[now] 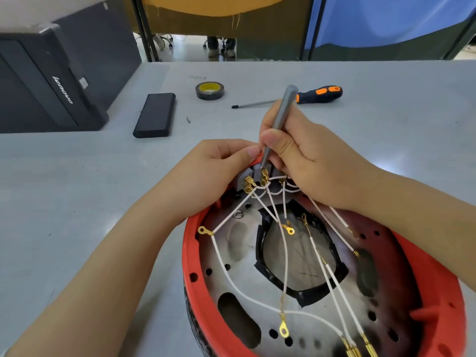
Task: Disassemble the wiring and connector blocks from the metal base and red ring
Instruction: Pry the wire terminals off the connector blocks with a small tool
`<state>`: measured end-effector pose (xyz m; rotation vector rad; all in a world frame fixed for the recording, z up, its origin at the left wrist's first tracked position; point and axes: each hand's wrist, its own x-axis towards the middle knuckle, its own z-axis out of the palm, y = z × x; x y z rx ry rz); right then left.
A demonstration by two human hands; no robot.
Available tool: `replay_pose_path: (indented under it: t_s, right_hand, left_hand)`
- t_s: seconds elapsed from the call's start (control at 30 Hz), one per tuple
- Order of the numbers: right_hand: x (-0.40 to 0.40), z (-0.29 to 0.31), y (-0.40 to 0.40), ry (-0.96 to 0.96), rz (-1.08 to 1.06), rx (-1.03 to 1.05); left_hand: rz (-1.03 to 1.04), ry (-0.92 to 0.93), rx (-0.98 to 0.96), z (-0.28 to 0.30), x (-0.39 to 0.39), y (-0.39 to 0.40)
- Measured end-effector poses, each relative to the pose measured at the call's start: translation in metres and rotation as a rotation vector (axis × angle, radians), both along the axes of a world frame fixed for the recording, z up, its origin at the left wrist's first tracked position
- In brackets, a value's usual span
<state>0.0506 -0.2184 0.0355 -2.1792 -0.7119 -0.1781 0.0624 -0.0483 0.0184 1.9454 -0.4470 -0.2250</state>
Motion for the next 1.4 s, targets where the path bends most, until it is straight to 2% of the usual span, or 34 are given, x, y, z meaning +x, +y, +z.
replay_pose_path:
  t_s: [0.17,0.5,0.73,0.83,1.17,1.4]
  right_hand:
    - [0.012,0.012,0.006,0.162,0.012,0.0]
    - [0.009,0.012,0.005,0.229,-0.027,0.134]
    - [-0.008,0.005,-0.003,0.085,-0.047,0.075]
    - [-0.011,0.0,-0.005,0.074,-0.073,0.126]
    - [-0.011,-0.002,-0.002,-0.002,-0.084,0.024]
    - [0.003,0.009,0.008,0.127,-0.14,0.04]
  left_hand:
    - [0.005,0.021,0.001,0.001,-0.001,-0.001]
    - [0.029,0.012,0.022,0.004,-0.004,-0.003]
    - [0.019,0.002,0.036,0.002,-0.002,-0.002]
    - [0.023,-0.006,0.042,0.002,-0.001,-0.001]
    - [0.019,-0.034,0.055,0.003,-0.003,0.0]
    - [0.01,-0.032,0.06,0.005,-0.004,-0.001]
